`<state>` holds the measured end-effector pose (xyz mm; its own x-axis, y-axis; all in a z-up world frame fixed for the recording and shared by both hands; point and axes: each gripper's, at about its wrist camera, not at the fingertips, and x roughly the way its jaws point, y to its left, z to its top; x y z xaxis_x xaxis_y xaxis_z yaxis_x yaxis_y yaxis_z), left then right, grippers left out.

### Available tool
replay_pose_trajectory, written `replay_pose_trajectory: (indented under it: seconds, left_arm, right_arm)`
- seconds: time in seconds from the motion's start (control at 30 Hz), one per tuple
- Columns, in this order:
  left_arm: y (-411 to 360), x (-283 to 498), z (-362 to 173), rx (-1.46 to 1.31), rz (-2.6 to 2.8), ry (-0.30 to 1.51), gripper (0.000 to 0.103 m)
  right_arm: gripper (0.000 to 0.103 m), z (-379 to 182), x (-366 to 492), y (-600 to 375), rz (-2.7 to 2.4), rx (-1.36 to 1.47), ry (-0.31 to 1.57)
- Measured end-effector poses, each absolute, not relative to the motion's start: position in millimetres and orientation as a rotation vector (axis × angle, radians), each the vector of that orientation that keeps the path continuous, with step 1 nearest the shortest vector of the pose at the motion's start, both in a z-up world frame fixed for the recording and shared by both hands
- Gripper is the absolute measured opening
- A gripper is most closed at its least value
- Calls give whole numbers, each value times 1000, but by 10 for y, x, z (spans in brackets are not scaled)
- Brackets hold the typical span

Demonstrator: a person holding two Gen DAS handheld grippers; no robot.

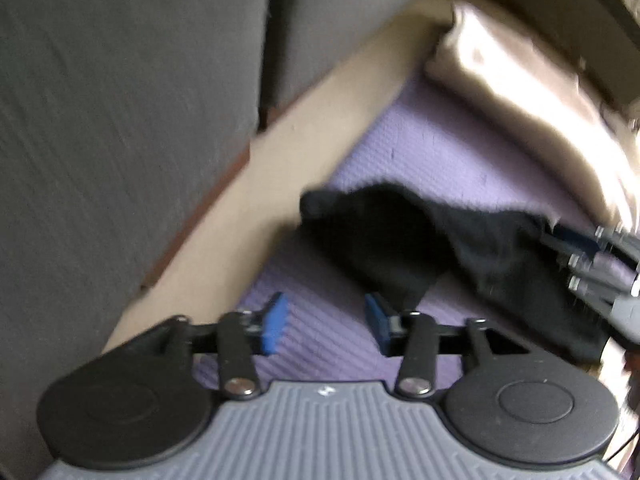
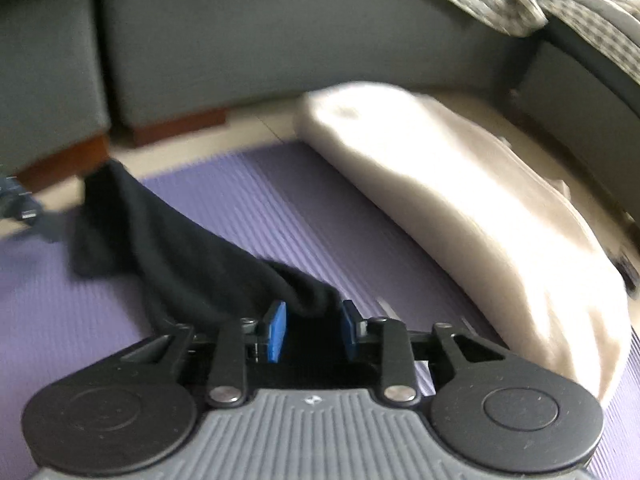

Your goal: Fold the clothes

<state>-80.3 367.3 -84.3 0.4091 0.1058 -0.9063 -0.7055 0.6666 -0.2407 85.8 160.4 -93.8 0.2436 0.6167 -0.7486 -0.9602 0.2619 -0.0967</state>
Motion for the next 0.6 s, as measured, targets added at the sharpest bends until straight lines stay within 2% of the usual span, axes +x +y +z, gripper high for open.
replay_pose_trajectory:
  seconds: [0.13, 0.33, 0.37, 0.4, 0.43, 0.5, 0.6]
  left_arm:
    - [3725, -809, -820, -743, 568, 1006, 53]
    - [3735, -803, -857, -814, 561, 1005, 53]
    - [3734, -829, -835, -819, 559, 1001, 55]
    - [3737, -847, -819, -826, 554, 995, 56]
    - [3740, -850, -816, -838, 548, 990, 58]
    - [3757, -871, -812, -865, 546, 981, 59]
    - [3794, -913, -842, -912, 561, 972, 60]
  right_arm:
    - [30, -844, 622, 1721, 1383, -542, 639]
    - [29, -995, 120, 2179, 1454, -667, 573]
    - [26, -1049, 66, 2247, 1440, -691, 566]
    - [13, -1090, 16, 2290, 1428, -711, 560]
    - [11, -1098, -19, 2274, 1417, -722, 555]
    - [1, -1077, -39, 2237, 1418, -708, 551]
    - [1, -931, -33, 2071, 1473, -684, 564]
